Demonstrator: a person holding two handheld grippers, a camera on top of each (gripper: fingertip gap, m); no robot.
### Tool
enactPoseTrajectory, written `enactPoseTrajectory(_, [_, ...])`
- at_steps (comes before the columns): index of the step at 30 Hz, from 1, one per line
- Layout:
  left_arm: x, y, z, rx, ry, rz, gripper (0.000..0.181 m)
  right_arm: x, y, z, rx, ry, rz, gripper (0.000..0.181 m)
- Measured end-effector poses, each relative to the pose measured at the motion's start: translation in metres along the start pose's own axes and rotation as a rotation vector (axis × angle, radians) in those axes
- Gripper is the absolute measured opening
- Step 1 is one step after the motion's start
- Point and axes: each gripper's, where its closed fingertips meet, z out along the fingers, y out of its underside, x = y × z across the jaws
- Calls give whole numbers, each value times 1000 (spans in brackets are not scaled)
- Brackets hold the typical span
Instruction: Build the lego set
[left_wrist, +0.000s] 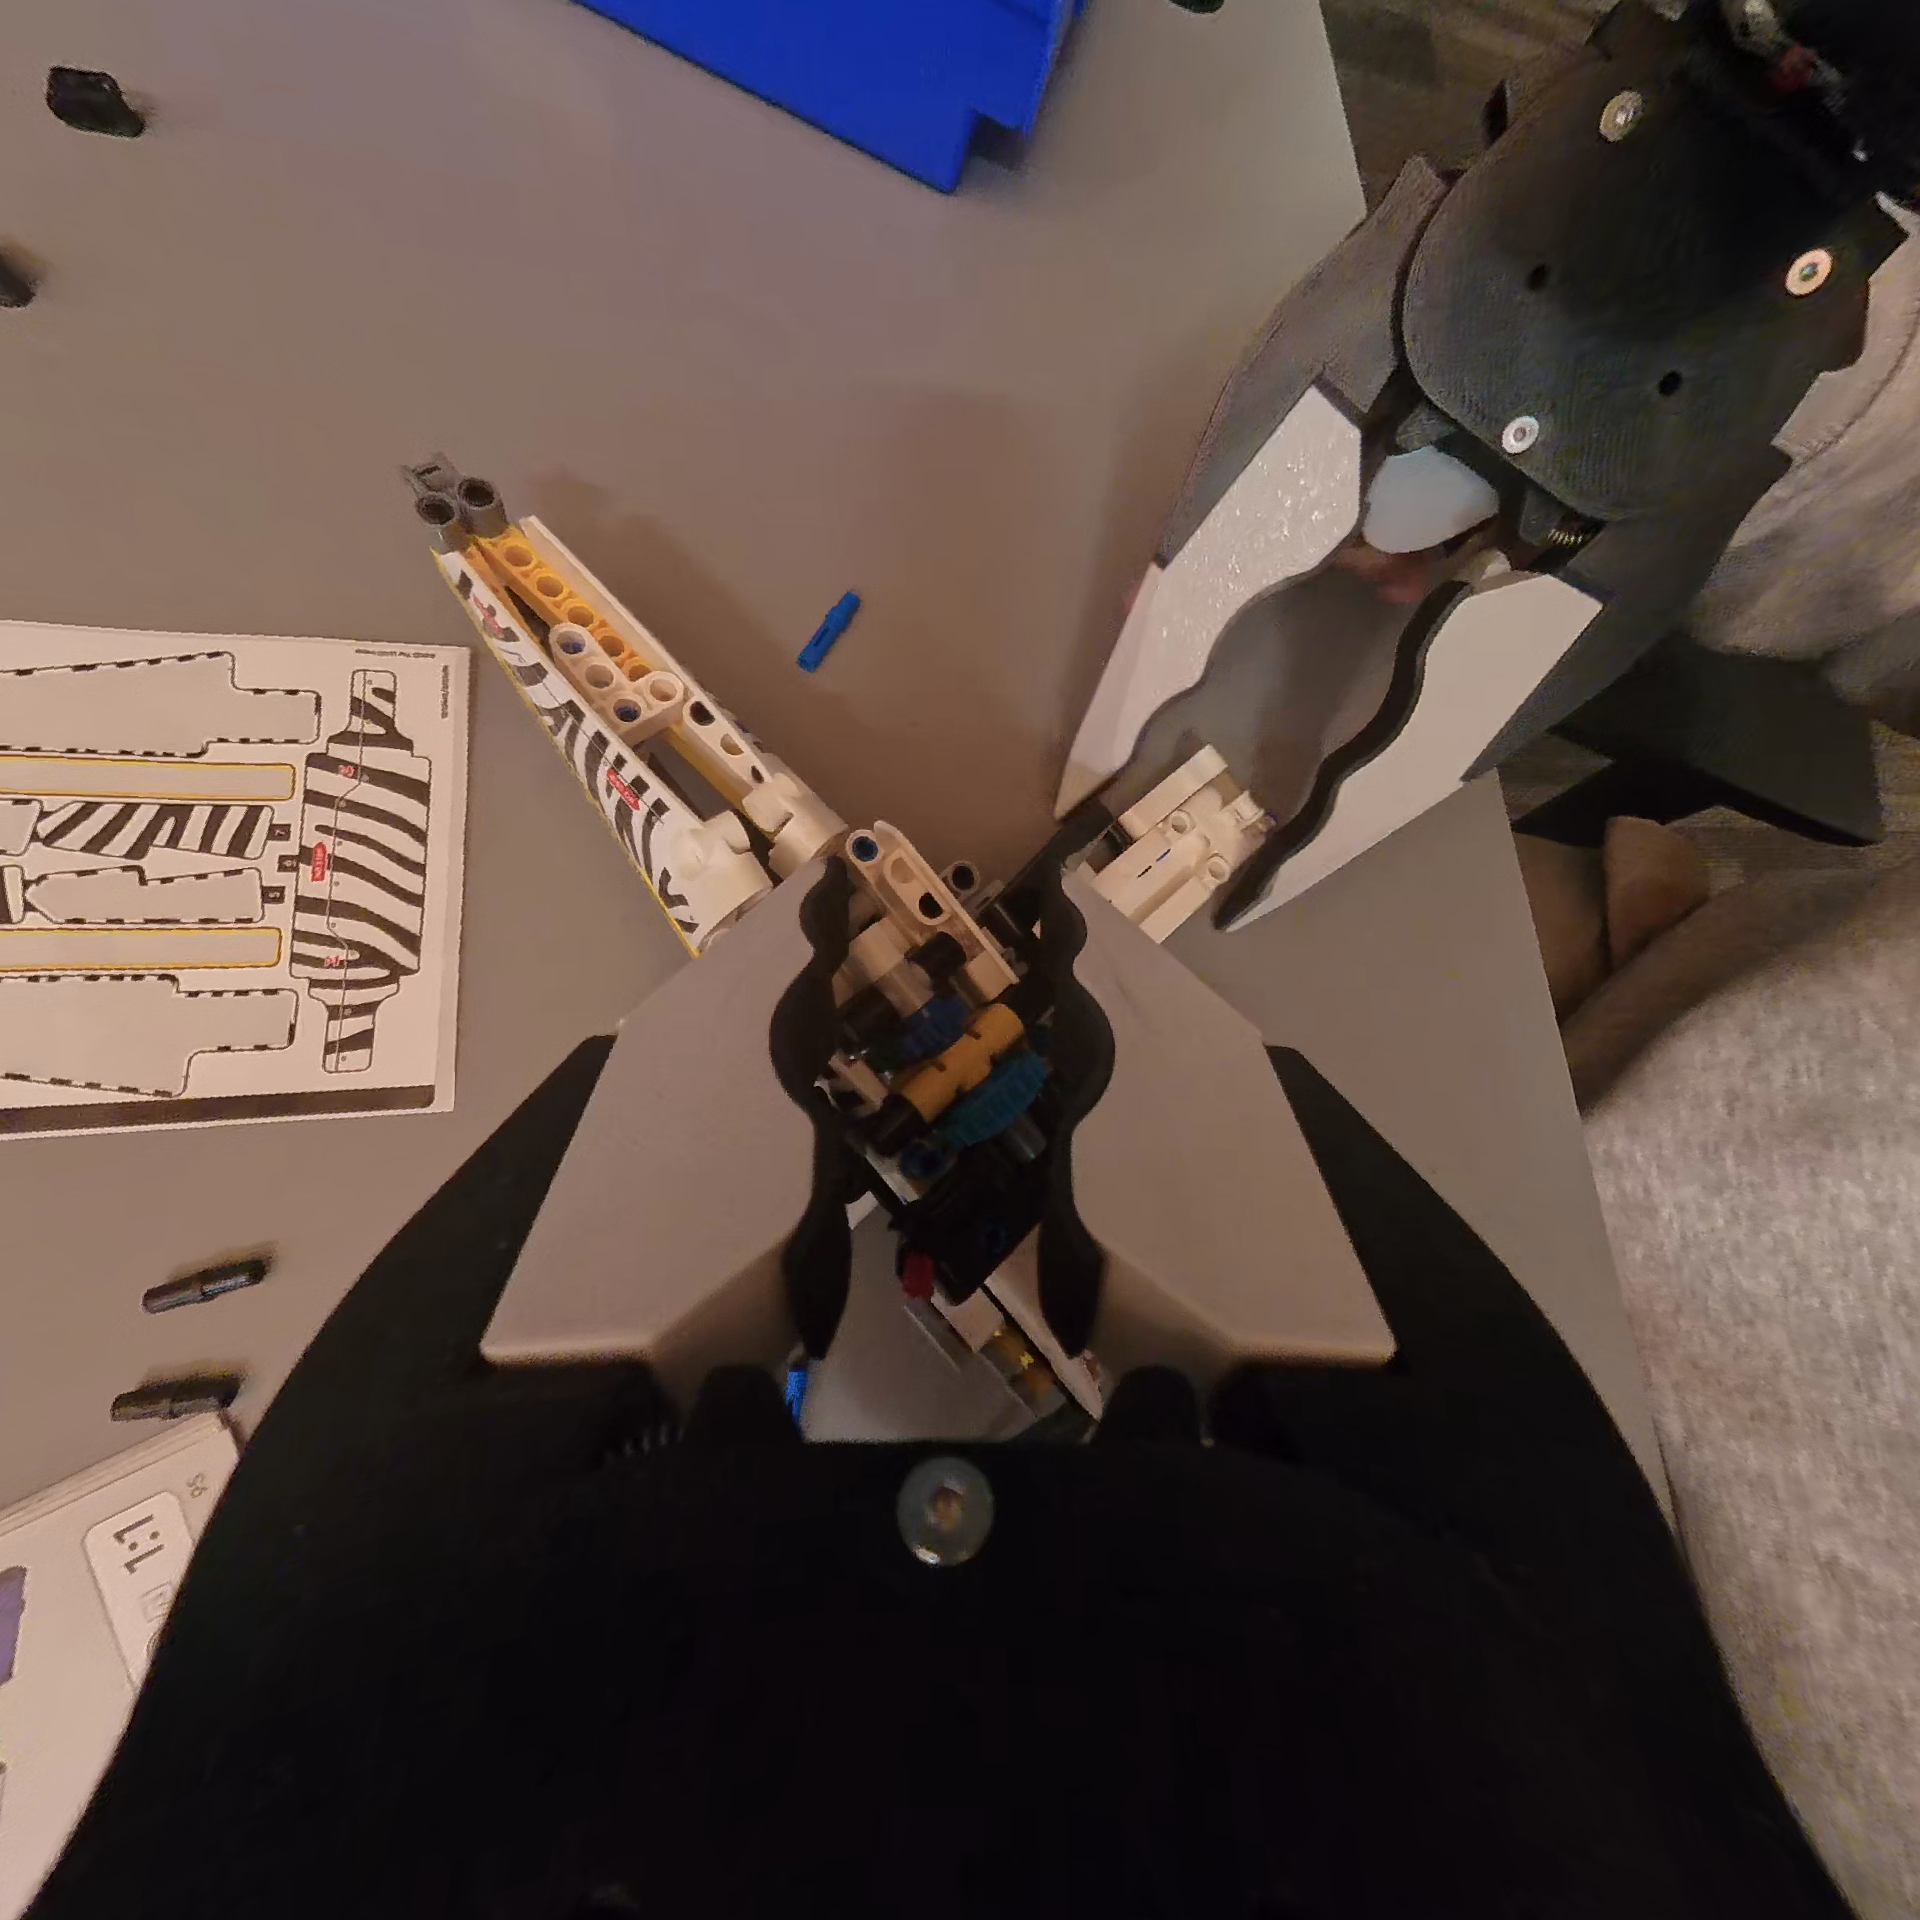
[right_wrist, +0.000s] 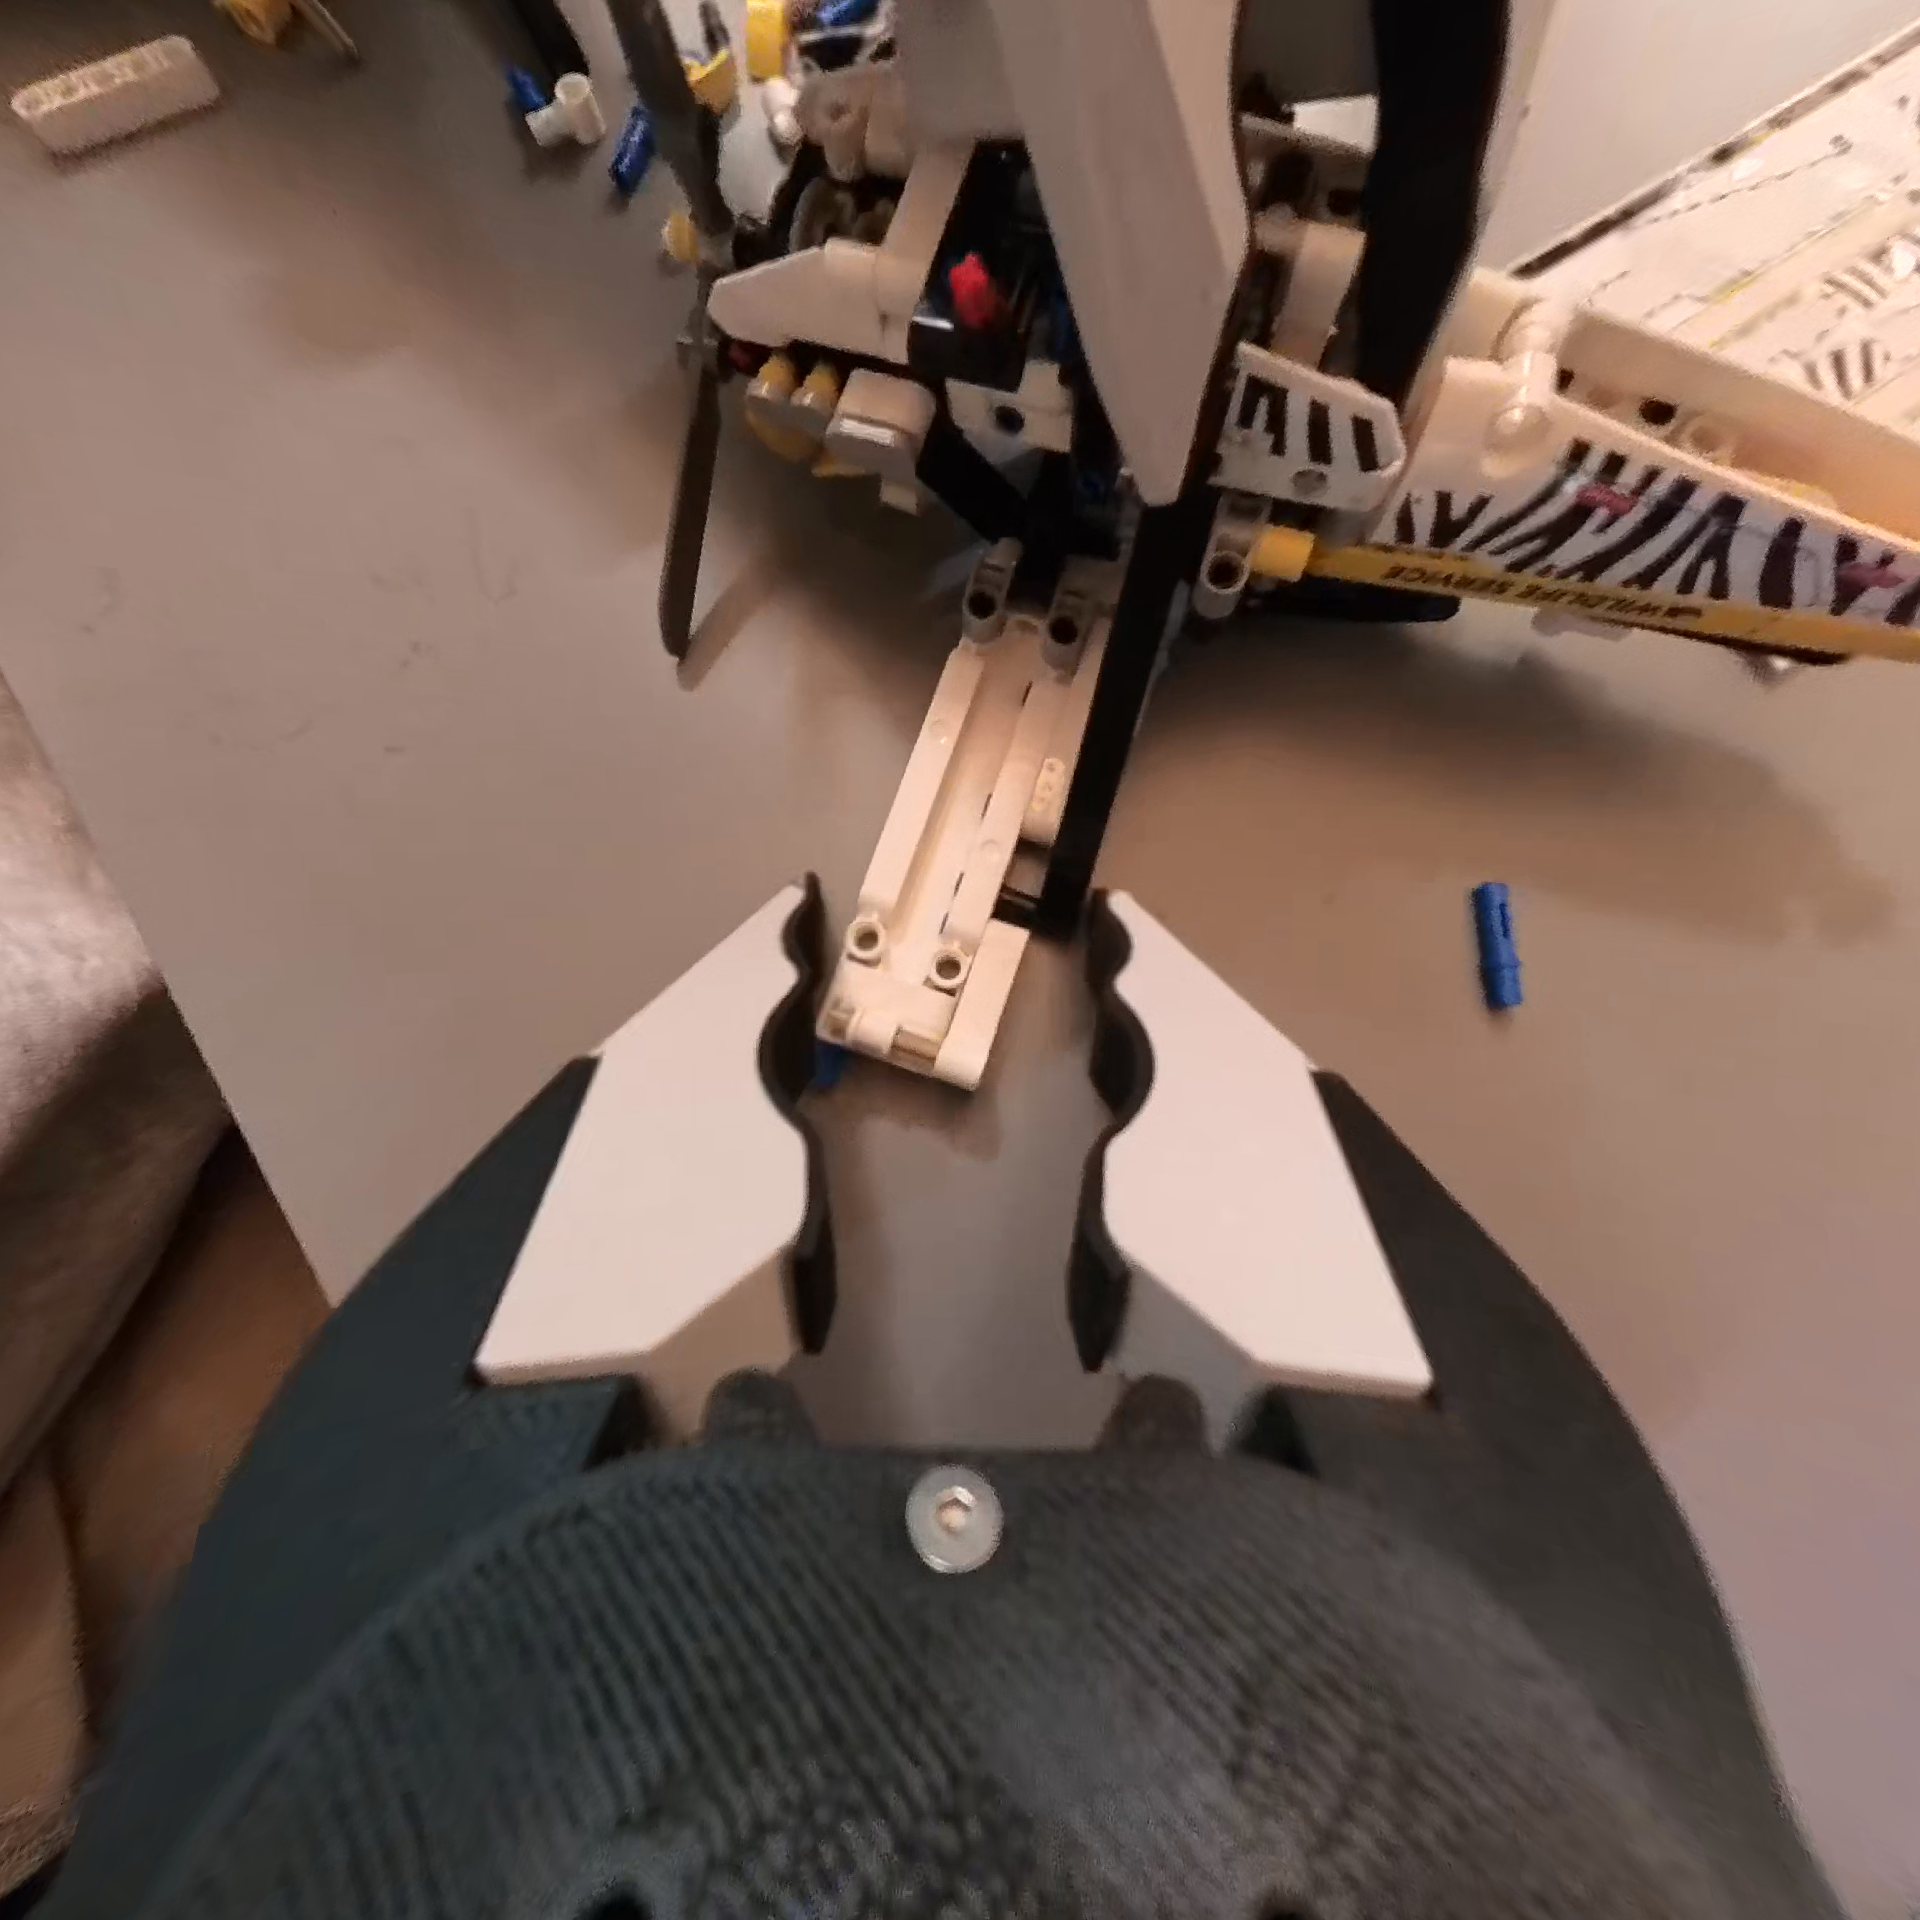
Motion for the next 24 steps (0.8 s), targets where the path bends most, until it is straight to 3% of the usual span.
enactPoseTrajectory(24, [2,0,1,-8,-13,21,37,0,0,0,5,40,-36,41])
